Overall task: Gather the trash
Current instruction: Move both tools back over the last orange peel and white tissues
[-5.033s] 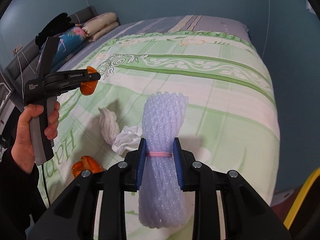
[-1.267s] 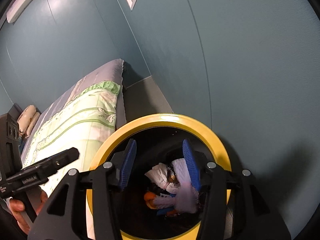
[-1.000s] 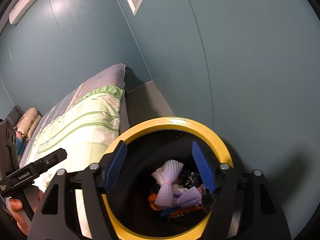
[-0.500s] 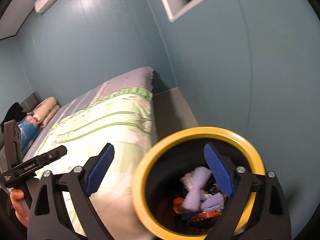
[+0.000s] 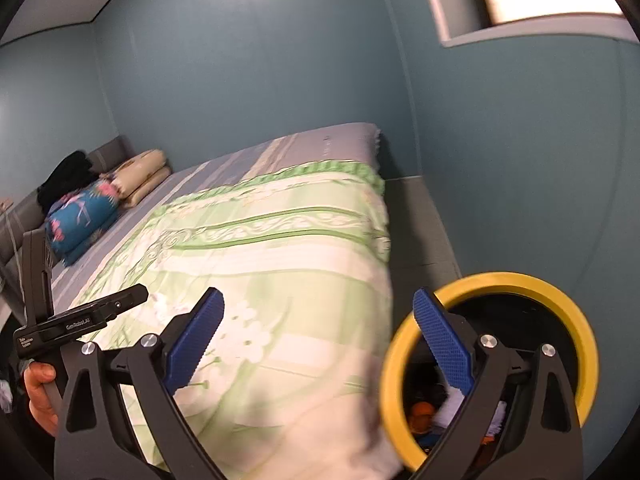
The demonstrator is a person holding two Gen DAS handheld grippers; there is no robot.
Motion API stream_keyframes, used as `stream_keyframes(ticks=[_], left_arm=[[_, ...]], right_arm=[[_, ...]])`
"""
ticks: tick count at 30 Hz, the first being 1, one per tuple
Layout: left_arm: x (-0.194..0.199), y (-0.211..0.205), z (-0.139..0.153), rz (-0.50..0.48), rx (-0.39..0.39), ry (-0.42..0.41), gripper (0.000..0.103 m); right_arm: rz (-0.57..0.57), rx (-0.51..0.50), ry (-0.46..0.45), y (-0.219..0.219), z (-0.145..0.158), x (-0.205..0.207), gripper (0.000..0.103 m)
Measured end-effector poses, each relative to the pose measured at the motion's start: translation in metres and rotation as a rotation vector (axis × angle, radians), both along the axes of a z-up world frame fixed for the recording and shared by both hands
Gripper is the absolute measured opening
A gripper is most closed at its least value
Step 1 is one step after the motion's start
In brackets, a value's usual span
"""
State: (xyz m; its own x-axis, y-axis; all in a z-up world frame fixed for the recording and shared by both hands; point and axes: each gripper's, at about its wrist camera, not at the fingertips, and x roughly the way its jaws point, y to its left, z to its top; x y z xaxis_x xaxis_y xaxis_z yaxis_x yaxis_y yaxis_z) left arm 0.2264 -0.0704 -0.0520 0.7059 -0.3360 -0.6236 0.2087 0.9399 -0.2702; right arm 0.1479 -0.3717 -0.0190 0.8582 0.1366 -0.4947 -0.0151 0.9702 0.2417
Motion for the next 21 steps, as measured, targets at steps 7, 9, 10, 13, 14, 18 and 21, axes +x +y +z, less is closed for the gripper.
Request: stream_keyframes(ticks=[7,9,10,13,14,18,21], left_arm=[[-0.010,0.055,-0.011,0.084,0.004,0.015,0.095],[-0.012,0.070,-0.015,0.104,0.015,0.021,0.095],[-0.012,0.077,-0.018,0.111,0.019,0.026,0.095],[-0.015,0.094,-0.029,0.133,0.033,0.049,0.095],[-0.016,0.101,-0.034,0.142,0.035,0.059,0.095],[-0.018,0.116,-0.050,0.156,0.042,0.090,0.095],[-0.018,0.125,-0.064,0.166,0.045,0.116,0.095]], right_arm=[[0.109,-0.030,0.025,0.051,0.002,0.022,0.091],[0.146,-0.041,0.036,0.069,0.002,0.029,0.091],[0.159,-0.046,0.040,0.076,0.001,0.031,0.091],[0.203,-0.058,0.060,0.098,-0.004,0.045,0.091],[0.218,-0.057,0.070,0.105,-0.007,0.050,0.091],[0.266,-0.058,0.114,0.129,-0.018,0.069,0.091],[0.299,-0.060,0.146,0.145,-0.028,0.085,0.091]])
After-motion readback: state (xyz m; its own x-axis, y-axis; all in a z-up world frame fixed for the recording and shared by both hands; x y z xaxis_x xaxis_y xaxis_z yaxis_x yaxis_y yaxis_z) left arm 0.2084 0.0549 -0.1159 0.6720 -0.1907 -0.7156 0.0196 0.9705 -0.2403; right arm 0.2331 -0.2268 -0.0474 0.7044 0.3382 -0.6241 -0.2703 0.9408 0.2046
